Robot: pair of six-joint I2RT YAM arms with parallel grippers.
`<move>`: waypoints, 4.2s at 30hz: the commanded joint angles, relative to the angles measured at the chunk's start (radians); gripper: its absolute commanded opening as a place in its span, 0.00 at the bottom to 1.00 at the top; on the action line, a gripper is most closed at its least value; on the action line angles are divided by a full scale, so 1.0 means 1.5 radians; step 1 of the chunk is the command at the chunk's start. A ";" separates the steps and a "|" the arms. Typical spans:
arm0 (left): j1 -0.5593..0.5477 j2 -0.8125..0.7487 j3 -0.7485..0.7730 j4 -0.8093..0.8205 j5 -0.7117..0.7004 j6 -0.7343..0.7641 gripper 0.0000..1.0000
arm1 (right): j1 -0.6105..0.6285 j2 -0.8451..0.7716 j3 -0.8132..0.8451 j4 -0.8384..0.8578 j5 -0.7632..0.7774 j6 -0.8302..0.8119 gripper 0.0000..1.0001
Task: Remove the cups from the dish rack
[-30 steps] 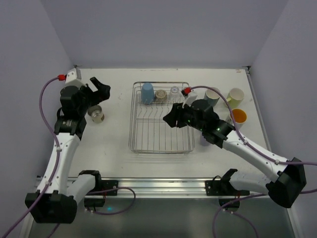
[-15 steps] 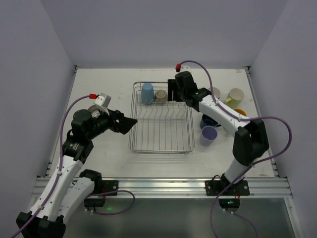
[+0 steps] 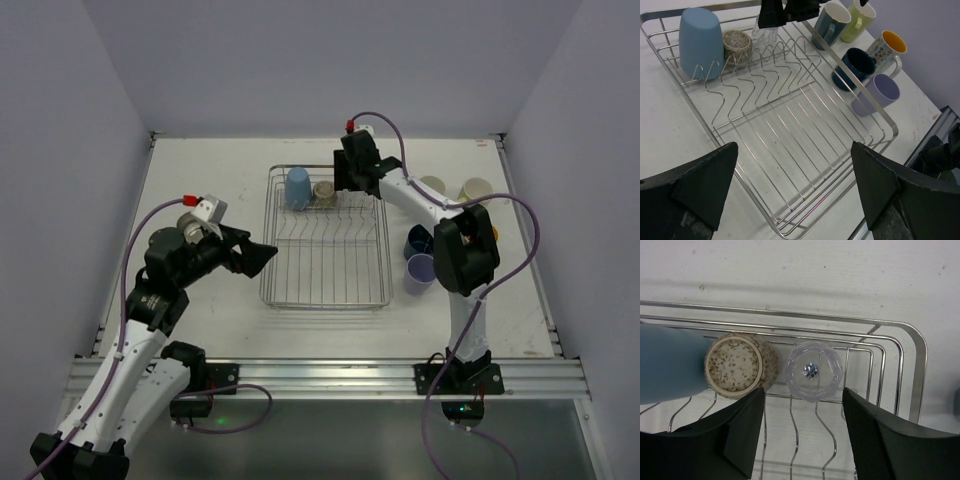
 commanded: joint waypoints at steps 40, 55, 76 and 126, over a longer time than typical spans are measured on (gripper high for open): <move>-0.012 0.110 -0.114 0.461 0.173 -0.415 0.67 | 0.134 -0.552 -0.543 0.591 -0.401 0.337 0.21; -0.018 0.073 -0.122 0.489 0.171 -0.453 0.49 | 0.153 -0.520 -0.626 0.750 -0.421 0.443 0.21; -0.018 0.076 -0.097 0.499 0.114 -0.395 0.00 | 0.171 -0.445 -0.623 0.796 -0.479 0.478 0.72; 0.021 0.675 0.389 -0.257 -0.457 0.068 0.59 | 0.170 -0.695 -0.689 0.351 -0.184 0.134 0.98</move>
